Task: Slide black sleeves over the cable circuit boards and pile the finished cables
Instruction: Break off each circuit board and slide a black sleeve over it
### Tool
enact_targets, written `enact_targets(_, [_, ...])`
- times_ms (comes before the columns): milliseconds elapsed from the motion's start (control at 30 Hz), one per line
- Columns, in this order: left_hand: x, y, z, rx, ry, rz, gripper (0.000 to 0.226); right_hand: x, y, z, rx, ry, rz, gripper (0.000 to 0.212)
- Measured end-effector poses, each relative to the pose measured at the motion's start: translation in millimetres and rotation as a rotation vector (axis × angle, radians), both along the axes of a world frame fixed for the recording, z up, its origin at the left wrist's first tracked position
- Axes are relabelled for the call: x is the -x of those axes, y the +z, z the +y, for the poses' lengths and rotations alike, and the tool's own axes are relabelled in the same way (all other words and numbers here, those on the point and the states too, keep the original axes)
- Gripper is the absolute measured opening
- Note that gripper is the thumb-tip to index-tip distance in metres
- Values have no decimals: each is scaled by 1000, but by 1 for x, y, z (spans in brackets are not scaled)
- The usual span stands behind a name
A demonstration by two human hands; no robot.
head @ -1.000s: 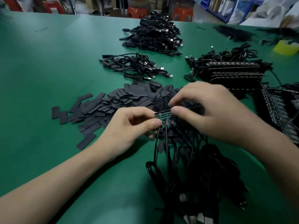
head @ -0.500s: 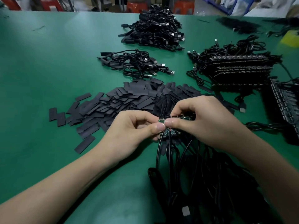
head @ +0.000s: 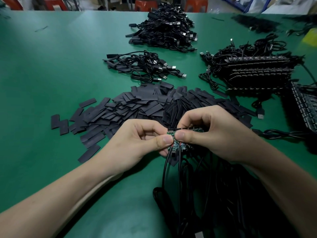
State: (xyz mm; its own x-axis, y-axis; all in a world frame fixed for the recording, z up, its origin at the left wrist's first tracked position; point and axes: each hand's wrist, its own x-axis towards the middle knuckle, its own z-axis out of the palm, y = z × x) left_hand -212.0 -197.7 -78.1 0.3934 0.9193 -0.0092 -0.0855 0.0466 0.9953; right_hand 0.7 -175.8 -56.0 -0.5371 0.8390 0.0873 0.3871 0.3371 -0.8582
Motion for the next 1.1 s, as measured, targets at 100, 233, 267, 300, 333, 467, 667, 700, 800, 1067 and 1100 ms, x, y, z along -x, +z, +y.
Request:
enact_targets(100, [0,0,0,3,-10,-5,5,0,-1,0,30,4,43,9])
enact_targets(233, [2,-1,0,18,-23,-22,3,0,-1,0,49,42,89,11])
enact_targets(267, [2,-1,0,22,-26,-24,5,0,0,-1,55,48,99,13])
enact_targets(300, [2,-2,-1,27,-30,-31,5,1,1,-1,59,55,104,14])
enact_targets(333, [2,-2,-1,40,-38,-46,2,0,2,-2,66,65,111,13])
enact_targets(467, [0,-2,-1,62,-69,-92,8,0,7,-6,77,69,117,8])
enact_targets(667, [2,-2,1,30,-27,-113,8,-17,17,-2,103,10,-10,20])
enact_targets(700, [3,-3,2,8,1,-109,7,-20,17,-2,90,-14,-46,22])
enact_targets(800, [4,-3,3,-123,102,-66,5,-15,12,-6,-125,-112,-228,23])
enact_targets(1067, [9,-7,16,-455,310,187,10,22,-4,-22,-251,-141,-91,16])
enact_targets(1100, [11,-7,17,-504,334,255,13,21,-3,-21,-206,-142,-49,17])
